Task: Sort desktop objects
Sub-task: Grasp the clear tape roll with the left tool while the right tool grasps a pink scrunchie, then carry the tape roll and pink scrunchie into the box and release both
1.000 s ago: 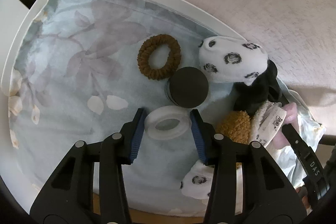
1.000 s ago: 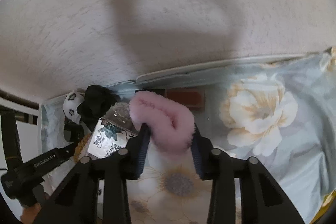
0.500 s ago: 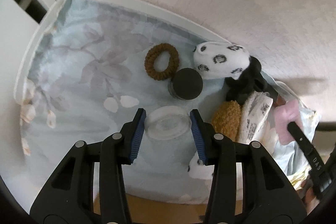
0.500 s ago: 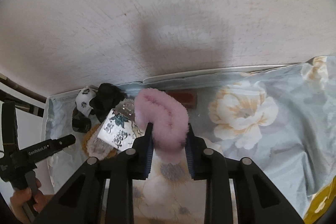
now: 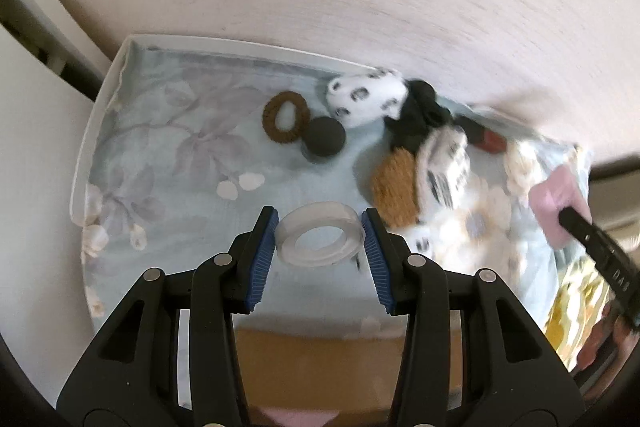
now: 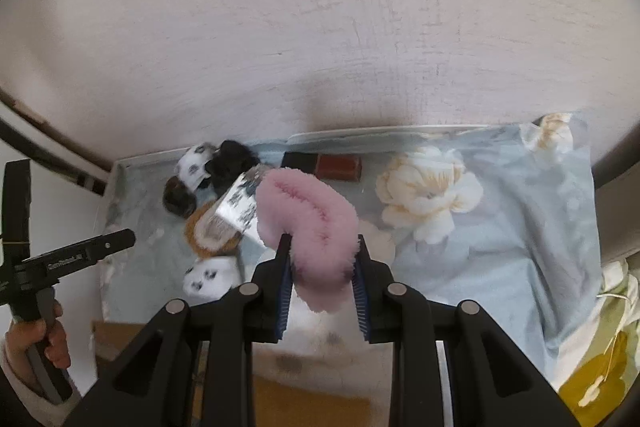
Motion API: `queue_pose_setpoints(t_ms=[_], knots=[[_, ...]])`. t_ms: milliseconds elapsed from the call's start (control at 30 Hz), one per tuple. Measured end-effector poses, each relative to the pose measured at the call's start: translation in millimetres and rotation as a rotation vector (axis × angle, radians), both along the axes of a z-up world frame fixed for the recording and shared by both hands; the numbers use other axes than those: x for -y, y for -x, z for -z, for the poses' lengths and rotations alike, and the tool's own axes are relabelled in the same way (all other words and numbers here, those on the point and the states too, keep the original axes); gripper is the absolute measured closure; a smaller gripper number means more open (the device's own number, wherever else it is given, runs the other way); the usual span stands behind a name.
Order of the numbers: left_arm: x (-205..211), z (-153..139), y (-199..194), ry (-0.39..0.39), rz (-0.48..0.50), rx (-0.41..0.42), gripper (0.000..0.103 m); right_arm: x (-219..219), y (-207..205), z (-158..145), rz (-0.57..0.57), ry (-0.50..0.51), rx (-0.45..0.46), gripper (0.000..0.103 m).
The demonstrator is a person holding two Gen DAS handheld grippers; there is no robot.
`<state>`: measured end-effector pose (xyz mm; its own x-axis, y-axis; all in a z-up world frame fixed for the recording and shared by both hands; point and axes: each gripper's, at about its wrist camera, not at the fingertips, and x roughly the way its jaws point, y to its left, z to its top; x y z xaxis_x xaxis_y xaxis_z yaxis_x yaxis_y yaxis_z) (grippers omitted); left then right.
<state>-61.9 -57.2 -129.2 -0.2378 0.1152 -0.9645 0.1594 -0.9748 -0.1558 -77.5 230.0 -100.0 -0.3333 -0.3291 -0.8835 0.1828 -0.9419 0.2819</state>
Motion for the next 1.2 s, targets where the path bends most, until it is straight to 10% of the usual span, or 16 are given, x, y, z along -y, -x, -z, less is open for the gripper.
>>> queue_pose_setpoints(t_ms=[600,1200], knots=[[-5.5,-39.4,-81.9,-0.068,0.319,-0.065,0.063,25.2,-107.3,-49.0,-0.252,-0.061,-0.018,0.078],[-23.0,-24.5,-150.7,-0.020,0.525,-0.055,0.063,57.6,-164.9,-26.5,-0.439,-0.091,0.037,0.078]])
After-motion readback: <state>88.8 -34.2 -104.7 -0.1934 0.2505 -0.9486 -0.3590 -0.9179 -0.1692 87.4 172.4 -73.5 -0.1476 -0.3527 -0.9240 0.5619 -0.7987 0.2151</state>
